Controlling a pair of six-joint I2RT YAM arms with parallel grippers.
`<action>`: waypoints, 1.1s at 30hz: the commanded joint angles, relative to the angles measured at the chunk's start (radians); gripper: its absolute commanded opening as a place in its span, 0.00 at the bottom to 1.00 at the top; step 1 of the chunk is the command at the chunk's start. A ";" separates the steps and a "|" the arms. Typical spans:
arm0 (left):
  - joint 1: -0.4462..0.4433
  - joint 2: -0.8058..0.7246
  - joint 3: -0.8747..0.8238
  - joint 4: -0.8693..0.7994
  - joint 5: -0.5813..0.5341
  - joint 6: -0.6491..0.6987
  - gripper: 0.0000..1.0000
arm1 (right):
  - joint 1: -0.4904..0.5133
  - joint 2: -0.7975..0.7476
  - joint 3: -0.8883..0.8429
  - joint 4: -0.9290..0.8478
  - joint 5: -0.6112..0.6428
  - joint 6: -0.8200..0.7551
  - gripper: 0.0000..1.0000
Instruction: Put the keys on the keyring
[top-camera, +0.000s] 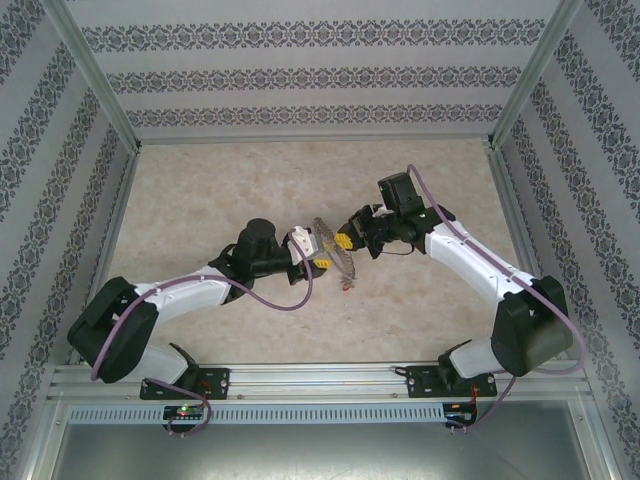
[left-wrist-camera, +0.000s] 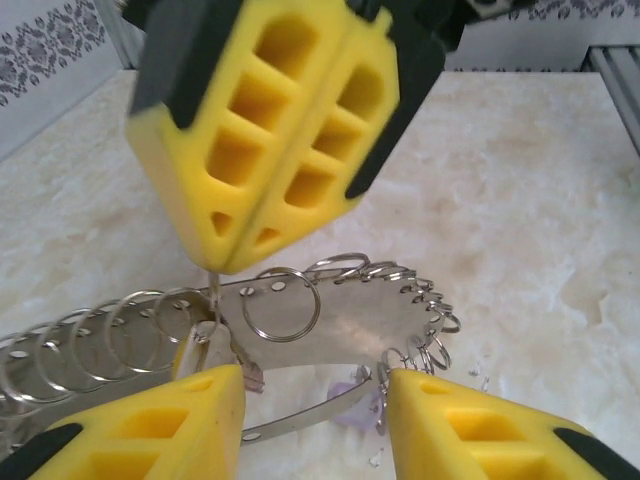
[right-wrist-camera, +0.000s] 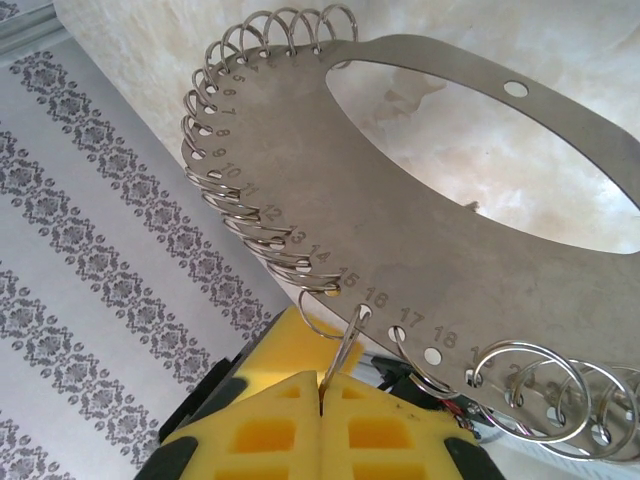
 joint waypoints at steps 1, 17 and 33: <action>-0.010 0.008 0.029 0.107 -0.018 0.071 0.39 | 0.015 0.006 0.006 0.036 -0.041 0.025 0.00; -0.010 0.046 0.044 0.155 -0.066 -0.028 0.30 | 0.031 0.013 0.002 0.066 -0.041 0.048 0.00; -0.010 0.067 0.042 0.191 -0.102 -0.054 0.17 | 0.063 0.021 -0.002 0.085 -0.034 0.063 0.00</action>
